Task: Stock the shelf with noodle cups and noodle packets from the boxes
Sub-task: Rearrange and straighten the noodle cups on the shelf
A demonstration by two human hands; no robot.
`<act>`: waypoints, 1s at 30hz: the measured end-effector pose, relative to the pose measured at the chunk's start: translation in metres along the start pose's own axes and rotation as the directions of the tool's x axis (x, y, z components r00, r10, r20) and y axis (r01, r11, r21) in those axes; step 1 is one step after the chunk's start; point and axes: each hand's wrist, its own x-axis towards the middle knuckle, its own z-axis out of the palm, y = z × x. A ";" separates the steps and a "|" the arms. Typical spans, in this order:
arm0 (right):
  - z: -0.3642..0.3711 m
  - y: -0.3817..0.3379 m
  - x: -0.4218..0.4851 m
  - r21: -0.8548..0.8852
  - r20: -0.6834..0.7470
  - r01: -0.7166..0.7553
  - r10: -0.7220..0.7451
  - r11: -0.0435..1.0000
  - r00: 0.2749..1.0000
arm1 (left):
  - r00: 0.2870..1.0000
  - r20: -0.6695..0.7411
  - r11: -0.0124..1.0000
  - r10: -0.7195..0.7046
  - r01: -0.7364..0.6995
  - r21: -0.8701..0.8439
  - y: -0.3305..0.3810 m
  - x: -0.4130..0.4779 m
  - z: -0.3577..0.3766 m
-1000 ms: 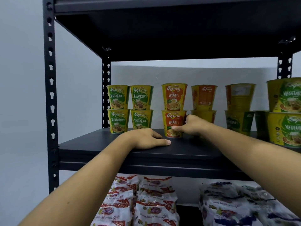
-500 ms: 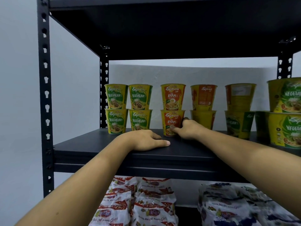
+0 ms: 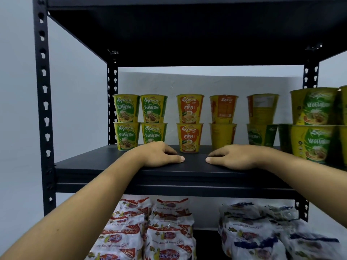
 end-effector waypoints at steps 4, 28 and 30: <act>-0.009 0.030 -0.036 -0.008 0.107 -0.026 0.027 1.000 0.994 | 1.000 0.007 1.000 0.029 -0.029 -0.006 0.000 -0.001 -0.002; 0.000 0.096 -0.044 0.093 0.030 0.040 -0.043 0.995 0.999 | 0.814 -0.561 0.982 -0.153 0.059 -0.182 0.150 0.119 0.023; 0.001 0.098 -0.042 0.099 0.028 0.060 -0.063 0.993 0.998 | 0.817 -0.545 0.976 -0.188 0.094 -0.197 0.155 0.129 0.024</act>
